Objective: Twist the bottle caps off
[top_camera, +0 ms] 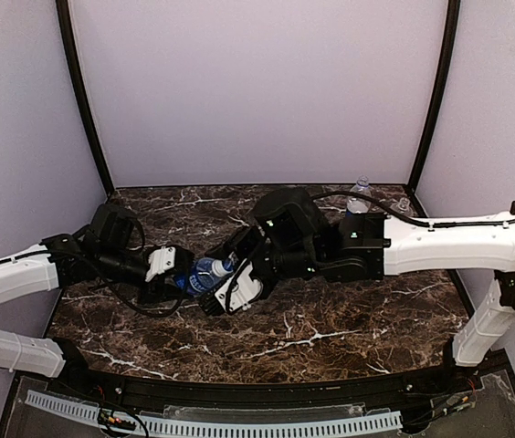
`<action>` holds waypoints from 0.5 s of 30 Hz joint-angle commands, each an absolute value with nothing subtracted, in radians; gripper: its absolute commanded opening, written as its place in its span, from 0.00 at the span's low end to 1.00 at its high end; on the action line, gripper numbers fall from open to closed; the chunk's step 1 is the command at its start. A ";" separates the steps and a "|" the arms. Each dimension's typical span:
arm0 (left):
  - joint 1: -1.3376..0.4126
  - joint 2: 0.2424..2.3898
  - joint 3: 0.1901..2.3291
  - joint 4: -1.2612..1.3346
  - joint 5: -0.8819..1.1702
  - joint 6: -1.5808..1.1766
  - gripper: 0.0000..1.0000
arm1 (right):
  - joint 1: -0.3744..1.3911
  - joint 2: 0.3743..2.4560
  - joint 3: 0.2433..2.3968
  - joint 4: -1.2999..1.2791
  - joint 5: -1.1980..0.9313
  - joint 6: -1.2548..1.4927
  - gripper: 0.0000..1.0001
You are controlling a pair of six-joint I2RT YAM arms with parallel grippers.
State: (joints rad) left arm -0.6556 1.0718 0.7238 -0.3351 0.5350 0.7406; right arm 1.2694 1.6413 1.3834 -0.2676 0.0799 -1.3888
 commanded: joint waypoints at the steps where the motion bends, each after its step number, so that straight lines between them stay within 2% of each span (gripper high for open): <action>1: -0.661 1.041 0.755 -0.268 0.591 0.716 0.29 | 1.277 1.609 1.363 -0.114 0.088 -1.315 0.67; 3: -0.660 1.039 0.751 -0.257 0.576 0.716 0.29 | 1.270 1.582 1.350 -0.082 0.081 -1.266 0.75; 5: -0.661 1.037 0.743 -0.226 0.538 0.710 0.29 | 1.259 1.550 1.338 -0.048 0.064 -1.184 0.97; 10: -0.661 1.034 0.680 -0.015 0.322 0.690 0.29 | 1.179 1.500 1.426 -0.103 -0.100 -0.735 0.99; 13: -0.661 1.039 0.637 0.186 0.123 0.699 0.29 | 1.092 1.524 1.534 -0.190 -0.237 -0.402 0.99; 15: -0.661 1.045 0.623 0.262 0.056 0.724 0.29 | 1.040 1.556 1.582 -0.218 -0.253 -0.211 0.99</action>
State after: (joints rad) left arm -0.6594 1.0538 0.6647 0.0044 0.2882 0.7090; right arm 1.1316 1.5337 1.4776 -0.1673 -0.1158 -0.7227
